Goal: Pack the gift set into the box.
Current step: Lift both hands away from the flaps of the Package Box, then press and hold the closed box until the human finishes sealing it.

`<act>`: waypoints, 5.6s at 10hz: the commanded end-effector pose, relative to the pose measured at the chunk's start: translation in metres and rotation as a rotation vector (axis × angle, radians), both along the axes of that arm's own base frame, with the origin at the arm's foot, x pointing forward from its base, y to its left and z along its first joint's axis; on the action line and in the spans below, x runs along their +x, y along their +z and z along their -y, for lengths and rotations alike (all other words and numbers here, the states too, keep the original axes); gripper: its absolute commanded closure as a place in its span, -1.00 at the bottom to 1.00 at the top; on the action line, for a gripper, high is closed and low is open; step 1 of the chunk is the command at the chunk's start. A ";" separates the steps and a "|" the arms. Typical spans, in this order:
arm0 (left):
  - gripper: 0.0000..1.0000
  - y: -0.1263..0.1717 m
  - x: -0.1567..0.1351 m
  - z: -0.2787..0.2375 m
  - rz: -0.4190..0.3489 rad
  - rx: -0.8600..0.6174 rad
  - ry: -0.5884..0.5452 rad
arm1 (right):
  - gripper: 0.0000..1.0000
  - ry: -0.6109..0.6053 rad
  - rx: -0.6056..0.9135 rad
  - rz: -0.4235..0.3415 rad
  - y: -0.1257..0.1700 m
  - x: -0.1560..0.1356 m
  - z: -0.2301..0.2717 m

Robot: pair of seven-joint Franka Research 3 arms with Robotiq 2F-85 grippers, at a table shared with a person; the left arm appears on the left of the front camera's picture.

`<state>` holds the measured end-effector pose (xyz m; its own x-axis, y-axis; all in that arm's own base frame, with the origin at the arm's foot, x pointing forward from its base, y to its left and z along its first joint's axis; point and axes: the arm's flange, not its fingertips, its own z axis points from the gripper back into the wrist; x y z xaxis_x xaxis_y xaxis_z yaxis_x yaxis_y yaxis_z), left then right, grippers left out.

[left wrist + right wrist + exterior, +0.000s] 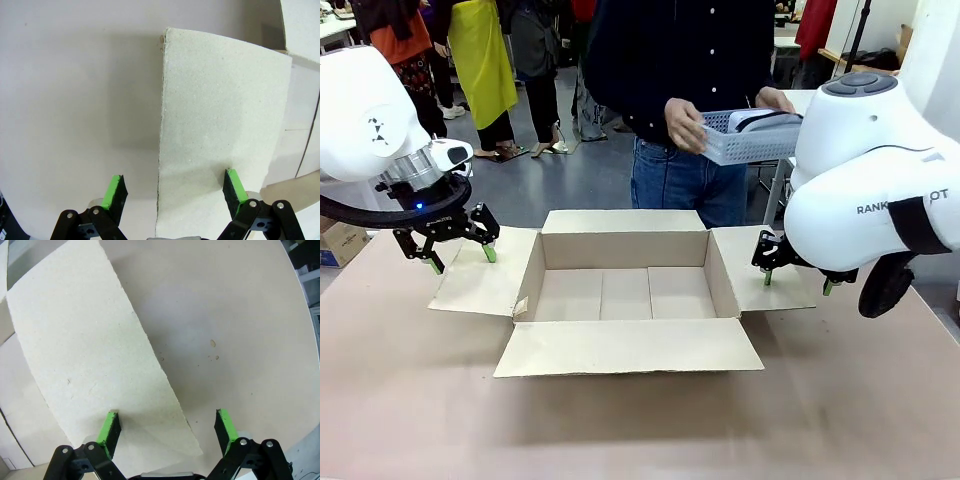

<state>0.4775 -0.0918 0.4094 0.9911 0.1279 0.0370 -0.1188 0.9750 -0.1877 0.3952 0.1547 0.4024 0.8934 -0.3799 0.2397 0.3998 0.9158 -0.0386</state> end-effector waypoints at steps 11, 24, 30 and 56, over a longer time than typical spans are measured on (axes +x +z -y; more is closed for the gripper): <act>-1.00 0.000 -0.001 0.000 0.005 0.006 0.017 | -1.00 -0.013 -0.012 -0.001 0.004 0.001 0.000; -1.00 0.000 -0.001 0.000 0.005 0.006 0.017 | -1.00 -0.013 -0.012 -0.001 0.004 0.001 0.000; -1.00 0.030 -0.021 -0.053 -0.077 -0.201 -0.154 | -1.00 0.183 0.369 -0.129 0.072 -0.009 0.066; -1.00 -0.032 -0.110 -0.269 0.055 -1.060 -0.169 | -1.00 -0.062 1.157 -0.178 0.061 -0.097 0.335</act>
